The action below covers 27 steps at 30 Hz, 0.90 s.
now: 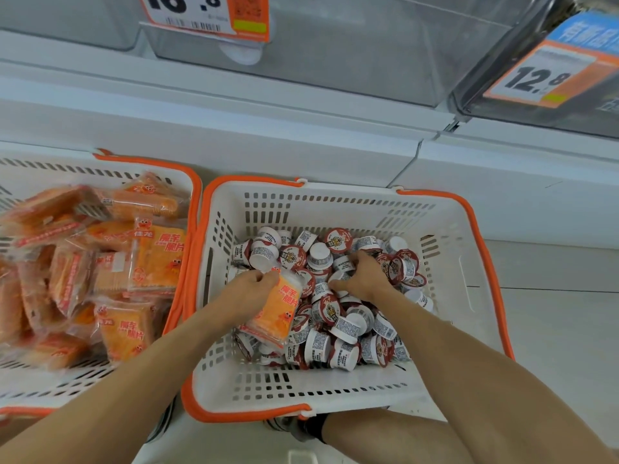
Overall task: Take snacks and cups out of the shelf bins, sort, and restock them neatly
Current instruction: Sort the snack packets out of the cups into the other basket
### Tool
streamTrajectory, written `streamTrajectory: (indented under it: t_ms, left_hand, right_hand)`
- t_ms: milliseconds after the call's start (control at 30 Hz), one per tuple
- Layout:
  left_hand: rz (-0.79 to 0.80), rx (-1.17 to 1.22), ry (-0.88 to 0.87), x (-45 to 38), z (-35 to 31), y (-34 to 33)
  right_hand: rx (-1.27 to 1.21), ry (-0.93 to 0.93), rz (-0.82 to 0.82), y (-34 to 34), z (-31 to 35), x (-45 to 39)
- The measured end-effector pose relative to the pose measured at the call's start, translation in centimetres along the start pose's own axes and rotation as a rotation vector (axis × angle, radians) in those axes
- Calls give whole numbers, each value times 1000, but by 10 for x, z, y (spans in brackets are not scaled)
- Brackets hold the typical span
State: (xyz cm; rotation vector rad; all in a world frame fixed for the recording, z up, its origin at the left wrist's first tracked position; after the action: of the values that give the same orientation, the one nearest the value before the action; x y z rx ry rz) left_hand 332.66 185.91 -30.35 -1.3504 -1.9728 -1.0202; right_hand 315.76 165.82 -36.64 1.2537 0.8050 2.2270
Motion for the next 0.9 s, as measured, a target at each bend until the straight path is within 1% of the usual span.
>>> streamTrajectory:
  t_ms: [67,167,300,367,567,767,900]
  left_hand:
    - [0,-21,-1,-2,-1,-1]
    - [4,-14,7,-5,-2,-2]
    - [-1,-13,20,-10,0,-5]
    - [-9,-12,32,-13,2,-8]
    - [33,12,36,-11,-2,-15]
    - [41,-8,29,-10,-2,-13]
    - [73,60,11,-7,-6,-8]
  right_hand:
    - [17,23,-1,-3,0,0]
    - [-34,58,-29,-3,-4,-4]
    - [61,71,123,2,1,-12]
    - [97,75,143,2,3,-17]
    - [21,26,49,-4,1,-13]
    - [-89,2,56,6,2,-17]
    - [-148,20,-47,10,-4,2]
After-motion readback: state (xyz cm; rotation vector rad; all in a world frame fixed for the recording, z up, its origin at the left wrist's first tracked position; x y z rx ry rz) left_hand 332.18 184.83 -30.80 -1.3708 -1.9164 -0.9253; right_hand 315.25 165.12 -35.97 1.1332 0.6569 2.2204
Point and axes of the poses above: each hand's wrist, its own x-axis away from the middle knuckle, its own y-axis out of the back of the hand, z = x × y, the point moved 2 cm from there along -x, towards the middle knuckle, and after that the axes turned 4 degrees about y, right-handed, at the moved point
